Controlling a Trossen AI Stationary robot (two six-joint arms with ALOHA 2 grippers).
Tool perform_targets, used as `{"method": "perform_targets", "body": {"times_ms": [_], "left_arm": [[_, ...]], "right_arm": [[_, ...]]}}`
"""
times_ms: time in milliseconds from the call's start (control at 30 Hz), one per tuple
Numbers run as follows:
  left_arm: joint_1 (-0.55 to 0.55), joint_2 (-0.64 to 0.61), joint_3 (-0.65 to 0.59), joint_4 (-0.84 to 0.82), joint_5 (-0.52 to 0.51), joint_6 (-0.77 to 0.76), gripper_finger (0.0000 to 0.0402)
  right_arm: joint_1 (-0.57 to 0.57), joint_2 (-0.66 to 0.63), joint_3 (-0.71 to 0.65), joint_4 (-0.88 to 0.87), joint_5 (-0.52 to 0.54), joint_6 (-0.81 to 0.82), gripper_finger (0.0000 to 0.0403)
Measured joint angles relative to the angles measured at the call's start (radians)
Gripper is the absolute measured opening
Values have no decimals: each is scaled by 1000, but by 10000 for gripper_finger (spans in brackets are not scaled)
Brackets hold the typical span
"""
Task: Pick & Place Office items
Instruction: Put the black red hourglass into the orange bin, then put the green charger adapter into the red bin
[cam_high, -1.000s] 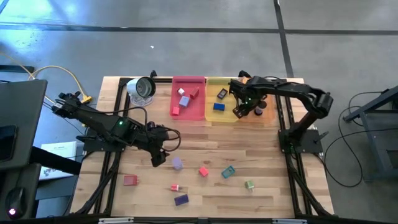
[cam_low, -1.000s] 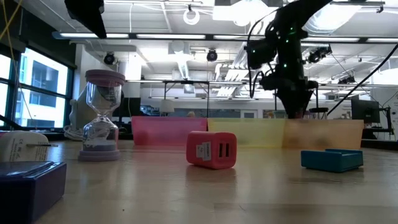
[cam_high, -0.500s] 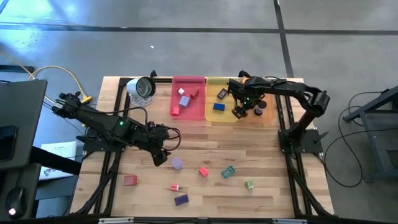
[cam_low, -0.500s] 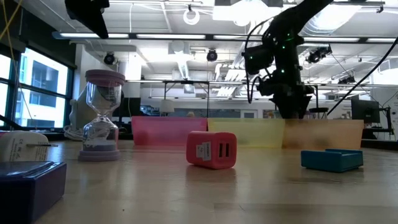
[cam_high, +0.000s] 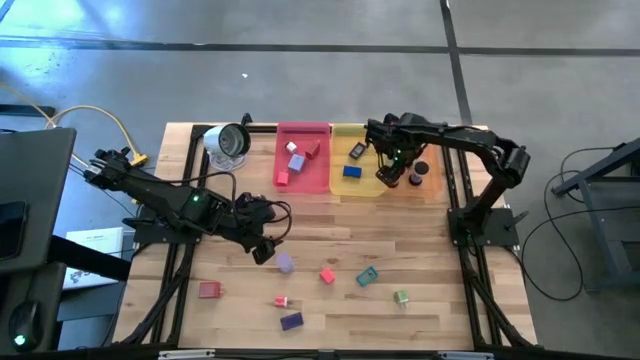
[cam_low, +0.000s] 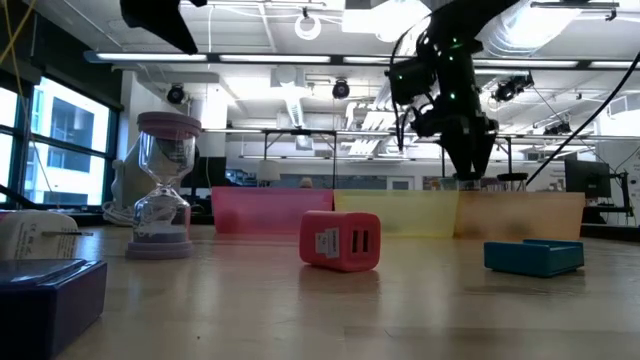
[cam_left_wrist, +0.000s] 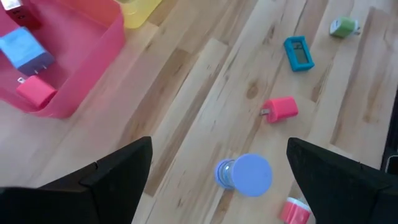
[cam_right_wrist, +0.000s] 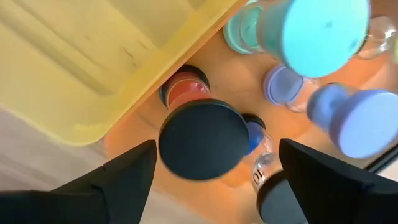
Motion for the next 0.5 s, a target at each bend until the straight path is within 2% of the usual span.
{"method": "perform_targets", "body": {"times_ms": [300, 500], "left_arm": [[0, 0, 0, 7, -4, -20, 363], [0, 0, 0, 7, -4, -23, 363]], "right_arm": [[51, 0, 154, -196, -2, 19, 326], [96, -36, 237, -300, -11, 188, 327]]}}
